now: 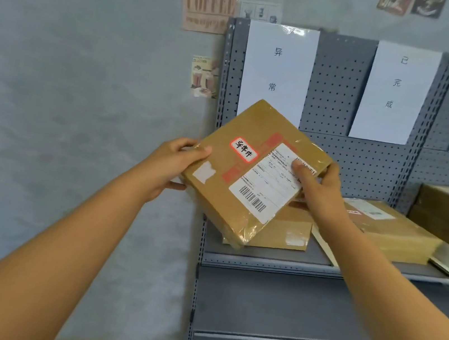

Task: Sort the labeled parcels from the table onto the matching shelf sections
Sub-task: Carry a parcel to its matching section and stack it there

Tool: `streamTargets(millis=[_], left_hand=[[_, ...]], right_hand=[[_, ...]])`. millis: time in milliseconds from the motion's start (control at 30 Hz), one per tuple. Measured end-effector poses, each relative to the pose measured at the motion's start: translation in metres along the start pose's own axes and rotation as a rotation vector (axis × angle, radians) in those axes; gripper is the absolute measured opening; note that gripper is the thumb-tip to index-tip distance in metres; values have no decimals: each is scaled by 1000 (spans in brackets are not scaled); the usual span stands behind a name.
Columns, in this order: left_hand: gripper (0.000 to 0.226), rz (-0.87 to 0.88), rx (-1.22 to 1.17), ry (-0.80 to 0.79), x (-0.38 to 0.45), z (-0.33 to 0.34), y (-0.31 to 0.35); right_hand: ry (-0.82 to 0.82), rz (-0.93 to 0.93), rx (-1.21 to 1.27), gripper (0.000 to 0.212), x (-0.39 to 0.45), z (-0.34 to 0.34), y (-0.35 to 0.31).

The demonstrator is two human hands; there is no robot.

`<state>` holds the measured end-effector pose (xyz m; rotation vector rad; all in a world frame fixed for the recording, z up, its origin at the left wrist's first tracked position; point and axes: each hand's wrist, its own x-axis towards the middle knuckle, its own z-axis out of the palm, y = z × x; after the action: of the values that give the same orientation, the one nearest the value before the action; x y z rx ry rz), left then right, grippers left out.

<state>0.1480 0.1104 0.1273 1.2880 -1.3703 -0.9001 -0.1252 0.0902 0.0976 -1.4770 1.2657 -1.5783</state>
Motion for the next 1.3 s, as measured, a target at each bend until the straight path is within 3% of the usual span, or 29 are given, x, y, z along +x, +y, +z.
streamTargets(millis=[233,300,467,633,767,967,1100,1233,1300], left_hand=[[40,109,-422,99,98,46,7],[28,140,-439,103,128,60,7],[41,108,-356,61,200,78,5],[34,-45,-163,-124,251,83,-2],[48,-124,-169,-141,282,89,-12],[29,-140,-192,-142,309,97,-24],[28,-197,-216,-104,314,97,-27],[39,-292,-208,-48,312,100,-23],[48,-316,-244,-42,308,101,-22]], right_hand=[[214,120,-39,64,68,-4,16],[252,151,-67,67,93,0,20],[323,200,-263,81,158,4,30],[248,223,-260,55,198,3,50],[150,208,-308,79,225,5,61],[79,212,-255,94,255,7,68],[80,175,-195,83,257,8,79],[75,207,-133,91,258,8,80],[109,193,-103,78,256,10,78]])
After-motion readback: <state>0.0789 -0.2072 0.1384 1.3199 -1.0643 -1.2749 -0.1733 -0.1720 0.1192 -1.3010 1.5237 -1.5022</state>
